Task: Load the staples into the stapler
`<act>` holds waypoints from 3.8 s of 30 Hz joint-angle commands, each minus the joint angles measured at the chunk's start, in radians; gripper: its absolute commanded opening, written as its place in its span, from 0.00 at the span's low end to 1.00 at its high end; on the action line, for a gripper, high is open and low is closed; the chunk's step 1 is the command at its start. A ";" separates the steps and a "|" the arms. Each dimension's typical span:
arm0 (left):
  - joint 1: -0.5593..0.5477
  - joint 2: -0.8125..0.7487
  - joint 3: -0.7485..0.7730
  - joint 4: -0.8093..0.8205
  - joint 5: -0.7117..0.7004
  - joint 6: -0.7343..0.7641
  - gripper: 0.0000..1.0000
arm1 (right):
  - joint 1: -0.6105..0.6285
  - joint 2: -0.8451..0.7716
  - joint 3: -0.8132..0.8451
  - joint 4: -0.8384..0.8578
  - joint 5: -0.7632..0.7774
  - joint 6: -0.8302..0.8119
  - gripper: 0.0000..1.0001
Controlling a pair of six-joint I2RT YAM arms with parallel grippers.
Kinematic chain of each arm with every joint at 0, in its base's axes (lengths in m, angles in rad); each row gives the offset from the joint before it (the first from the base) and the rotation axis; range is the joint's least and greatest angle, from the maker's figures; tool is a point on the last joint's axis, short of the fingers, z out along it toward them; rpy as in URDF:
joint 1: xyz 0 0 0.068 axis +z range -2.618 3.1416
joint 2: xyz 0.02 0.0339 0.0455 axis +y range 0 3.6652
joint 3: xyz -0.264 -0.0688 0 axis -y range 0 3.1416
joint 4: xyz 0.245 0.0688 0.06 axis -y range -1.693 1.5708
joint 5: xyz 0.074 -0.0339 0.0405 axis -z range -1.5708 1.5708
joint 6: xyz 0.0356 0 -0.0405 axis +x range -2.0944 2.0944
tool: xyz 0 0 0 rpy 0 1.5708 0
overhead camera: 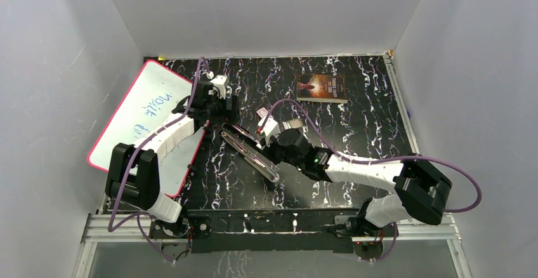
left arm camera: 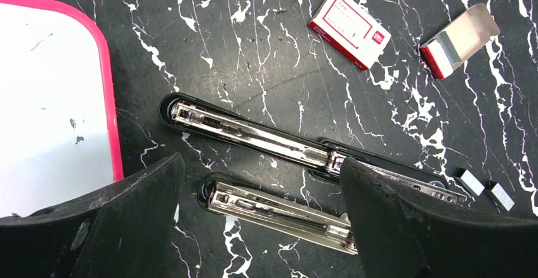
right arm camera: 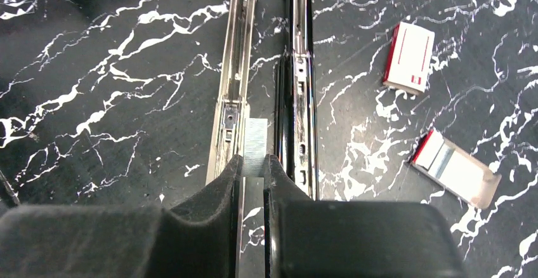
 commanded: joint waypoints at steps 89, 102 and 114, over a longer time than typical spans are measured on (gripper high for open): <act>0.003 -0.005 0.029 -0.024 0.004 0.007 0.92 | 0.037 0.170 0.139 -0.214 -0.001 0.208 0.00; 0.004 -0.004 0.029 -0.026 0.001 0.008 0.92 | 0.037 0.185 0.144 -0.232 -0.010 0.209 0.00; 0.004 -0.007 0.029 -0.025 0.001 0.009 0.92 | 0.036 0.211 0.169 -0.281 -0.001 0.226 0.00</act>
